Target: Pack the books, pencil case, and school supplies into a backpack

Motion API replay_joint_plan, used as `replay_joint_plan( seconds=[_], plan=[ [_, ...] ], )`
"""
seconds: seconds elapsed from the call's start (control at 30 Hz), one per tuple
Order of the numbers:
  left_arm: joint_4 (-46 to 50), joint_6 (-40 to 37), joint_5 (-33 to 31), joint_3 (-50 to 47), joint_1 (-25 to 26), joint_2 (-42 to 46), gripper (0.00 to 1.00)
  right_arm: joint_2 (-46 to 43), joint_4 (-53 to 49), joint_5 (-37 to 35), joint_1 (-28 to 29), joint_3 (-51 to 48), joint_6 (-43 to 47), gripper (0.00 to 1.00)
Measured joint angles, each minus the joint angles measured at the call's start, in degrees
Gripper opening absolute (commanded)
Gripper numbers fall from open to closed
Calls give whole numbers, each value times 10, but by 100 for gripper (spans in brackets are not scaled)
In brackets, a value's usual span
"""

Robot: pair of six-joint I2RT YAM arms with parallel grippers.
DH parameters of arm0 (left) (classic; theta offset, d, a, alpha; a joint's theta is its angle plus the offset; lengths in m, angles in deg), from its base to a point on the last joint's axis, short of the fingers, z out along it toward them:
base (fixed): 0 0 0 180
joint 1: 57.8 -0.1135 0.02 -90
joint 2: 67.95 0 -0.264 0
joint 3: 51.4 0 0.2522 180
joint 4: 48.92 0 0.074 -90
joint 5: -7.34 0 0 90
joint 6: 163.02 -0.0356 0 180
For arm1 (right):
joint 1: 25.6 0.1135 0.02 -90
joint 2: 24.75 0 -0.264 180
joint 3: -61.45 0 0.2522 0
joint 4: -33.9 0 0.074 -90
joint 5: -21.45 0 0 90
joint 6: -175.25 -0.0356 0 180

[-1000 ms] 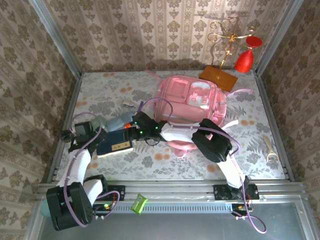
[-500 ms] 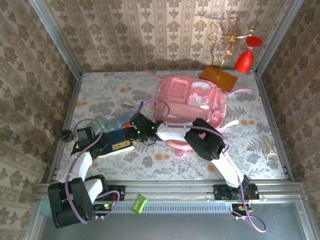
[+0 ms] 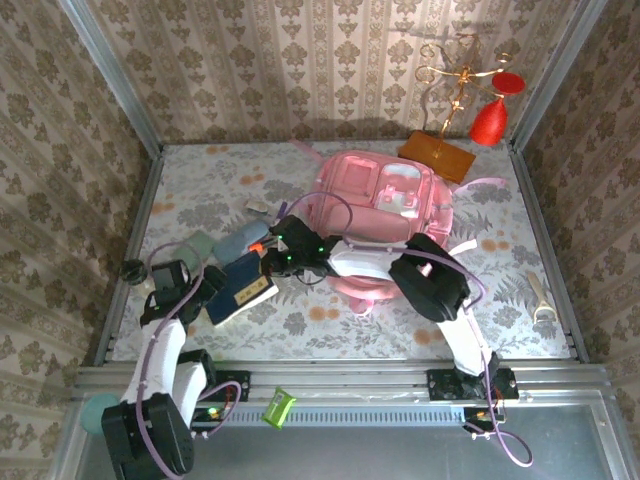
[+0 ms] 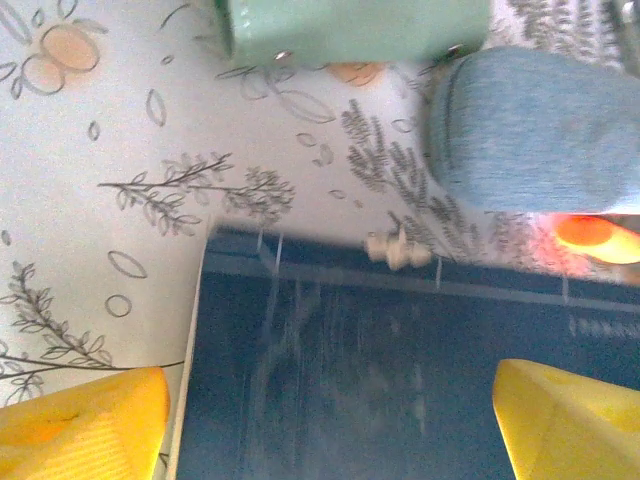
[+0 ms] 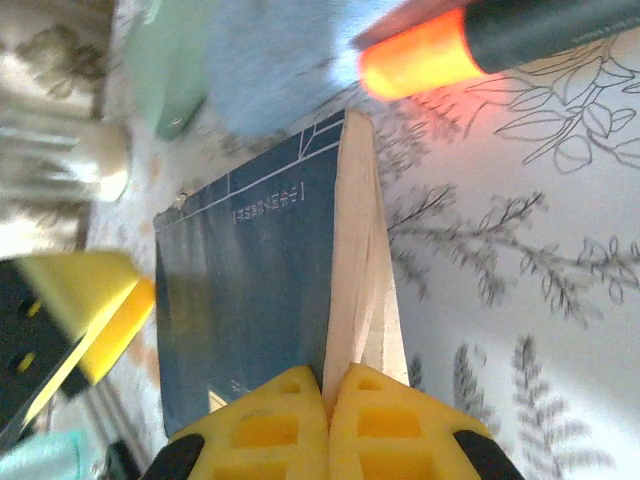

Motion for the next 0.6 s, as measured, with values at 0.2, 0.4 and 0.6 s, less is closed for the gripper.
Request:
replay_joint_plan(
  seconds=[0.2, 0.4, 0.6],
  plan=[
    [-6, -12, 9, 29, 27, 47, 84, -149, -62, 51, -43, -99, 118, 0],
    [-117, -74, 50, 70, 190, 23, 86, -255, -136, 103, -130, -125, 293, 0],
    [-210, -185, 153, 151, 295, -86, 89, -302, -218, 183, -194, -83, 436, 0]
  ],
)
